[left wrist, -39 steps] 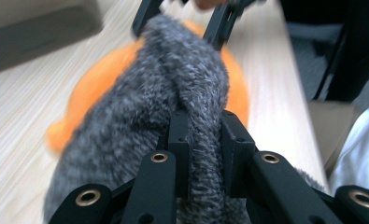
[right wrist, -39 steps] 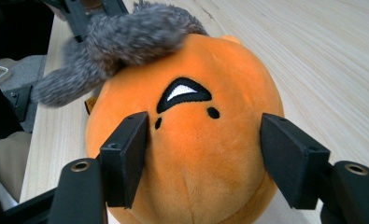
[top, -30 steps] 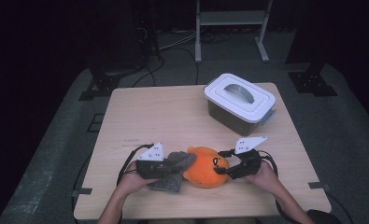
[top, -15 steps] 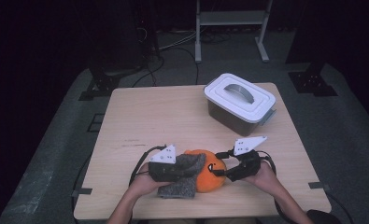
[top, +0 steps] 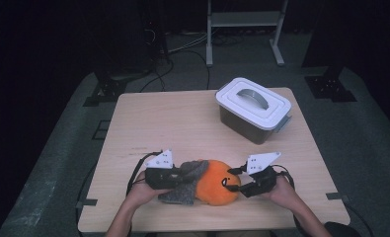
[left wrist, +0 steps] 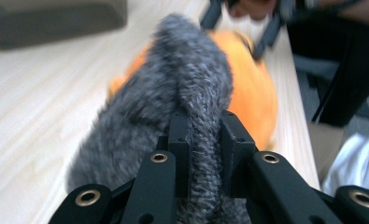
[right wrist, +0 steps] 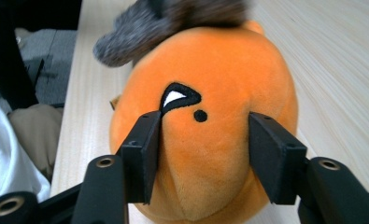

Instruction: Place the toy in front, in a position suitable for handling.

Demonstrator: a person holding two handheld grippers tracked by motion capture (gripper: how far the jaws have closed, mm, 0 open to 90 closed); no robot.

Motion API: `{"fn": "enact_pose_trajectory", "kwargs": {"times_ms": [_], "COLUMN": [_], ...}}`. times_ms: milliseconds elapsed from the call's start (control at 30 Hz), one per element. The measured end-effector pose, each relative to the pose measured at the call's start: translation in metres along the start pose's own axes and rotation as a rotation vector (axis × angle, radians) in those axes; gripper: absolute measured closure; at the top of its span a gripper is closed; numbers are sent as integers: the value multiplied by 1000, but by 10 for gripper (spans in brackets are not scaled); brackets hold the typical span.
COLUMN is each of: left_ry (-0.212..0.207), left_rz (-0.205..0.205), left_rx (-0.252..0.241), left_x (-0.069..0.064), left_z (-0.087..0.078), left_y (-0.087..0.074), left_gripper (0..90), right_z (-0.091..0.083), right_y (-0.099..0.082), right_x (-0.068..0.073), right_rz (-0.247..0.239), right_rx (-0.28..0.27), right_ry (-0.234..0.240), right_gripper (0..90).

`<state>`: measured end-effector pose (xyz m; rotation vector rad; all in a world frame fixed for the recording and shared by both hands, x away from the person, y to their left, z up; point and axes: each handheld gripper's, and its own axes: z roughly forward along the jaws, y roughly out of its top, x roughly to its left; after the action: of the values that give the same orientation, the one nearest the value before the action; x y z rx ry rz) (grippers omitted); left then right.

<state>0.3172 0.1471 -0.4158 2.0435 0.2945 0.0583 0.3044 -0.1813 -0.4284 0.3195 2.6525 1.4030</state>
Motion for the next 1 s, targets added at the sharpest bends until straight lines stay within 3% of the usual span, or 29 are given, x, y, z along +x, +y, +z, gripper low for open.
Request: {"fn": "enact_pose_trajectory", "kwargs": {"times_ms": [67,100,133,267,367,433,467,567,600,667,767,800,833,867,1000], "left_ry": [-4,-4,-1,14,47,37,12,-2,-2,-6,-10,-1,-1,2,19], "left_rz": [-4,-4,2,-8,-7,-14,-26,-27,-18,-5,-4,5,5,-22,-46], "left_rx": [-41,-41,-43,-3,22,28,23,26,20,-10,-43,-27,-27,-33,-21], "left_x": [-1,-1,-4,-3,-3,-3,-2,-2,-3,-4,-4,-4,-4,-1,5], "left_z": [0,0,4,12,12,11,10,9,8,5,5,7,7,7,3], "left_y": [5,5,8,4,2,0,-2,-2,1,6,11,12,12,6,-2], "left_gripper": [772,772,772,773,774,774,774,773,773,773,773,773,773,773,774], "right_z": [5,5,8,9,1,-1,0,8,13,14,15,17,17,16,12], "right_y": [4,4,8,11,14,15,14,12,11,12,14,17,17,17,13], "right_x": [7,7,12,15,9,8,7,7,8,11,15,18,18,18,15], "right_rz": [-58,-58,-89,-118,-46,-26,4,24,12,-23,-54,-96,-96,-105,-106], "right_rx": [-5,-5,-3,6,6,10,10,15,11,-1,-11,-6,-6,4,11], "right_ry": [10,10,12,5,-32,-46,-36,-22,-36,-21,-2,5,5,5,10], "right_gripper": [467,467,470,444,321,288,272,253,300,372,414,434,434,448,456]}}
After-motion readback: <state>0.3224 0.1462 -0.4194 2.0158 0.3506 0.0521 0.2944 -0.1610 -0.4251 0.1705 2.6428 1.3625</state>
